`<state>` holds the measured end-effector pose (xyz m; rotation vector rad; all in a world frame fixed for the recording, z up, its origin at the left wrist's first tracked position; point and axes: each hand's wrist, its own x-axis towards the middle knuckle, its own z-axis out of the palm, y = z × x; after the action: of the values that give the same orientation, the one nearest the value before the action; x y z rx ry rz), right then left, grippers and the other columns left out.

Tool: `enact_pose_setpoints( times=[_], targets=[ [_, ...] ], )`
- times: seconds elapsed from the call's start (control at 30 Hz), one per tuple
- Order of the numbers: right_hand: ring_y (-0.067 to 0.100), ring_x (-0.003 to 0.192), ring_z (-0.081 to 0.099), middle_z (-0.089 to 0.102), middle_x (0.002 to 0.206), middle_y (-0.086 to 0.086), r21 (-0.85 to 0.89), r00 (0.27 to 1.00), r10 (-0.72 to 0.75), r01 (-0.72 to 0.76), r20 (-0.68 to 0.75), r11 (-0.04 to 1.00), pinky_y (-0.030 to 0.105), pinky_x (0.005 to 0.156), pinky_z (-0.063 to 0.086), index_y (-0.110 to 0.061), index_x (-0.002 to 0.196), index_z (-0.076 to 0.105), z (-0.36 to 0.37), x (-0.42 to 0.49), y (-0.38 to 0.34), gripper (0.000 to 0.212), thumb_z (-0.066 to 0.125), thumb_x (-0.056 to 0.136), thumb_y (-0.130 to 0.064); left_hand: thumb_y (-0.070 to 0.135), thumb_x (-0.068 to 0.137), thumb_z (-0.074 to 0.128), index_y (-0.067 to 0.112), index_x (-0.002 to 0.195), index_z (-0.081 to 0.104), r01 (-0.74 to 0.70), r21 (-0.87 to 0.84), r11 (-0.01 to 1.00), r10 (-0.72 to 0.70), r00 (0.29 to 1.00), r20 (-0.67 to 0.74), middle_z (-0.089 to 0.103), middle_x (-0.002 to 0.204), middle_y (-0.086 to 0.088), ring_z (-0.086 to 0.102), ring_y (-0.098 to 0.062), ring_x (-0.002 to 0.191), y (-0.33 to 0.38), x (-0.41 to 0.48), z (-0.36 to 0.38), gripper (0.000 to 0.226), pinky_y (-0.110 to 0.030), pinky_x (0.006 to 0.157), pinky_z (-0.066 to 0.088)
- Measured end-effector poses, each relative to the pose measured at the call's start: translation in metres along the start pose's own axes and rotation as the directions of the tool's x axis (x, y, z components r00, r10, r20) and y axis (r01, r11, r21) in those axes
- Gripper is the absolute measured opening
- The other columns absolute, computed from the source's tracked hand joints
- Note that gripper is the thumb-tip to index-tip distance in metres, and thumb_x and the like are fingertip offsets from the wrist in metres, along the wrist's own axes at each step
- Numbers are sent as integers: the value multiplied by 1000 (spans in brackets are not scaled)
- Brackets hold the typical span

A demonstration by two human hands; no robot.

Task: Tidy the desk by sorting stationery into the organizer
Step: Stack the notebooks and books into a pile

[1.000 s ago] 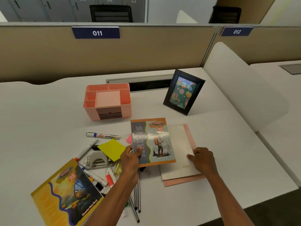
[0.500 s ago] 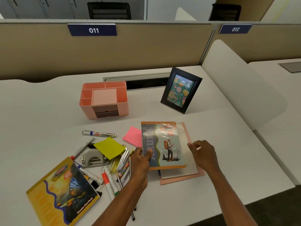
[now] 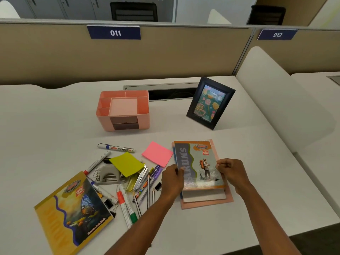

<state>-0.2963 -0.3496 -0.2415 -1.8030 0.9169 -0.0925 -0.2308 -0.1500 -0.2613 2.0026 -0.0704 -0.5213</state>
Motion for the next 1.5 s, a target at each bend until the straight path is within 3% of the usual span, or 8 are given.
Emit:
enact_pose_setpoints(
  times=[0.13,0.3,0.7,0.9,1.03,1.17,1.37,1.5],
  targets=[
    [21,86,67,72,89,4,-203,995,-94,84,-43,976,28,68,52,-9,85,74,3,5,9,13,63,82,-2,30,90,60,8,85,60,-42,242,969,66,994,-90,59,83,-6,60,-21,81,-5,0,6,22,-20,52,32],
    [21,86,64,71,93,7,-348,984,-167,135,-65,928,27,78,48,-6,91,74,2,6,6,13,66,81,-4,34,90,58,12,95,60,-61,336,940,93,992,-82,59,97,-5,57,-20,90,-10,-1,13,23,-34,72,49],
    [24,84,63,72,95,10,-489,984,-169,117,-64,864,32,77,48,-8,85,73,6,15,11,6,69,80,-9,34,93,54,12,111,56,-52,351,935,78,995,-61,56,113,-6,54,-23,103,-2,-5,8,29,-33,83,46],
    [27,80,60,66,88,6,-475,891,-391,247,-231,845,30,69,41,-13,85,68,24,-12,-33,9,61,88,-17,49,91,48,16,113,59,-136,260,956,165,982,-94,60,105,1,51,-8,86,5,-25,-37,41,-19,72,37],
    [17,67,60,67,72,3,-306,885,-462,455,52,836,19,61,41,-12,78,71,66,-41,-88,13,63,88,-11,29,90,56,19,87,63,-242,228,943,316,863,-393,60,83,7,53,-5,72,-15,-45,-122,13,-23,63,44],
    [8,59,61,69,69,-2,-110,766,-448,550,460,828,18,60,48,-14,79,72,133,-80,-125,12,65,88,-10,20,89,57,15,100,62,74,292,954,156,706,-691,57,97,-1,57,-21,88,-75,-65,-221,14,-33,72,46],
    [13,69,61,67,75,0,-172,621,-335,613,708,772,34,71,53,-17,79,70,248,-127,-131,8,66,85,-20,46,87,57,3,131,43,518,321,793,-153,679,-718,49,119,-23,50,-43,105,-141,-93,-289,63,-50,82,45],
    [22,95,60,64,106,9,-403,698,-262,632,666,662,27,71,44,-12,106,63,291,-152,-129,26,61,89,-32,54,88,50,8,140,32,507,217,834,-247,695,-676,45,133,-17,48,-38,117,-152,-98,-289,72,-48,90,44]
  ],
)
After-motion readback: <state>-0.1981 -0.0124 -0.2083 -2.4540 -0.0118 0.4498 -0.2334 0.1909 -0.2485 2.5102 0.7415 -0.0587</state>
